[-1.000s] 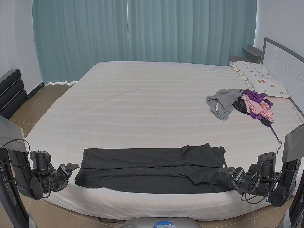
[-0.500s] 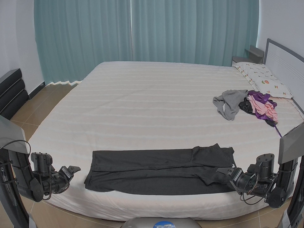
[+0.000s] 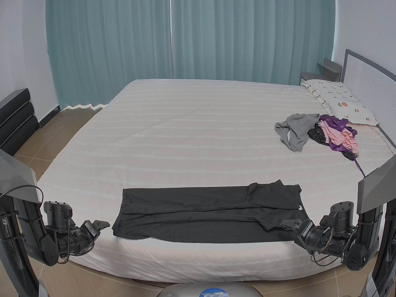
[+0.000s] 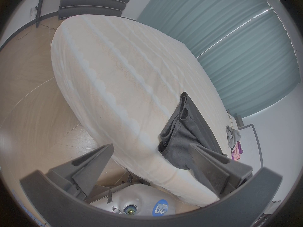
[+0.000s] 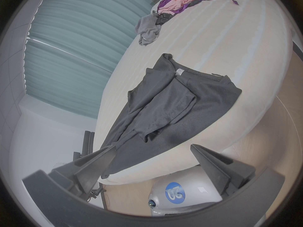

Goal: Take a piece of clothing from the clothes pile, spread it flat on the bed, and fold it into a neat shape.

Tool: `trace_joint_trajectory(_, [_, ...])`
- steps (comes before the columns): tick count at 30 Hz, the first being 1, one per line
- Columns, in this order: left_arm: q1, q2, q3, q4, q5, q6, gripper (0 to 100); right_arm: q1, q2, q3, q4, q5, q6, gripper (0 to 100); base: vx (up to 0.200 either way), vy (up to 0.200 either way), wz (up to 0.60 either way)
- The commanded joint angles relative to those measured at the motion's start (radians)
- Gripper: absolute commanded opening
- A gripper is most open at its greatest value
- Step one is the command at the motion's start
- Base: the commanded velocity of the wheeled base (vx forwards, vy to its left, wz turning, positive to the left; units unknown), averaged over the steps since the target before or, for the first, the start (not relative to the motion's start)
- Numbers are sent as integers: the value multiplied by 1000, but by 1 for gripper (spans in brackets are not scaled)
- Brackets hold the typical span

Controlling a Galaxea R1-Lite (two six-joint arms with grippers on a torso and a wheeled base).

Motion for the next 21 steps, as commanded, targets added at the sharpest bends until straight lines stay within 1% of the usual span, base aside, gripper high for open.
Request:
trace_joint_trajectory(1, [-5,6,0,-1,-1,-2,100,-1,46,-56,-16,2,1,100,0,0,0])
trace_joint_trajectory(8, [-7,15,-2,-1,1,0,100,-7,50,-127,-16,1,0,100,0,0,0])
trace_joint_trajectory(14, [-7,16,-5,-1,1,-2,100,-30,119,-181,-16,-1,-3,100,0,0,0])
trace_joint_trajectory(21, [-30,32,-5,-1,12,2,100,-53,156,-219,-16,-1,-2,100,0,0,0])
